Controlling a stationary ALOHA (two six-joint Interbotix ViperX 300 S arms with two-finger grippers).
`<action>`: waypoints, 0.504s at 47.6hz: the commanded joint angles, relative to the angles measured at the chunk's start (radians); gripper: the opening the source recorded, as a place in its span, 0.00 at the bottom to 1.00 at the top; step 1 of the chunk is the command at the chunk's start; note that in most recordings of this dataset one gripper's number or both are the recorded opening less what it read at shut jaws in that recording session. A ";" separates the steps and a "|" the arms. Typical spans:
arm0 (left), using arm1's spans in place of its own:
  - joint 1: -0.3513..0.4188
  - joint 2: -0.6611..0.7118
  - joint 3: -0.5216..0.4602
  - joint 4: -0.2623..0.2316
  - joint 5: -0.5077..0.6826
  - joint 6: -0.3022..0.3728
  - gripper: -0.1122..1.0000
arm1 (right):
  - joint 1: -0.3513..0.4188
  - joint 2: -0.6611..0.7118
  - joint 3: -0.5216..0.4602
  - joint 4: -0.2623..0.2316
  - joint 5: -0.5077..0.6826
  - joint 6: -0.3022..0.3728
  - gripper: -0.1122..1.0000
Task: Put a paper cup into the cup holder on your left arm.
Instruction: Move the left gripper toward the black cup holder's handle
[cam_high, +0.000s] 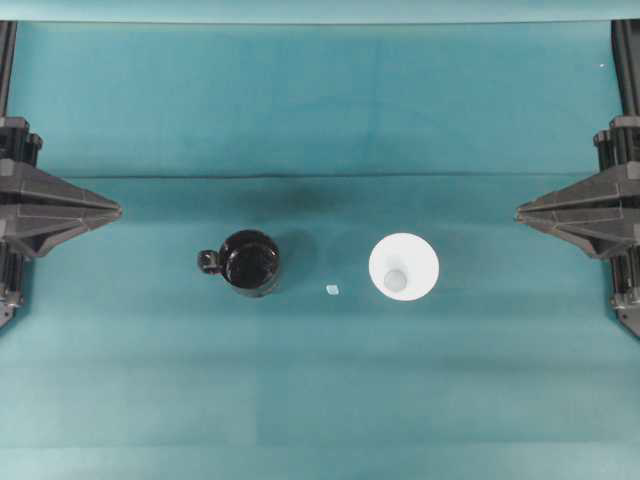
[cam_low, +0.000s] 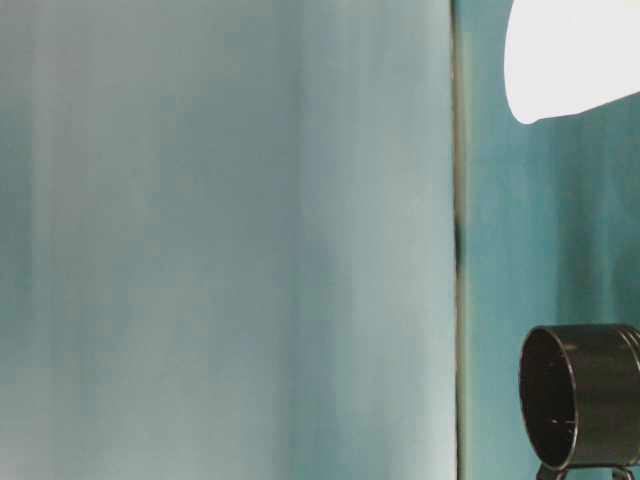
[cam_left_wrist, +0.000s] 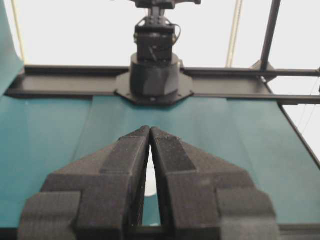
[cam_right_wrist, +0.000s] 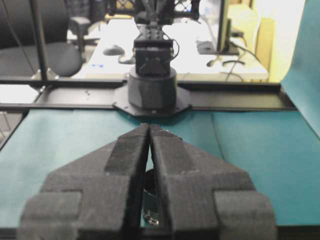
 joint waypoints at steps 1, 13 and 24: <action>-0.006 0.040 -0.038 0.012 0.032 -0.012 0.25 | -0.005 0.021 -0.017 0.006 0.006 0.020 0.25; -0.008 0.084 -0.092 0.014 0.137 -0.012 0.13 | -0.003 0.057 -0.087 0.023 0.308 0.025 0.09; -0.003 0.100 -0.091 0.012 0.238 -0.015 0.13 | -0.005 0.051 -0.086 0.025 0.402 0.028 0.07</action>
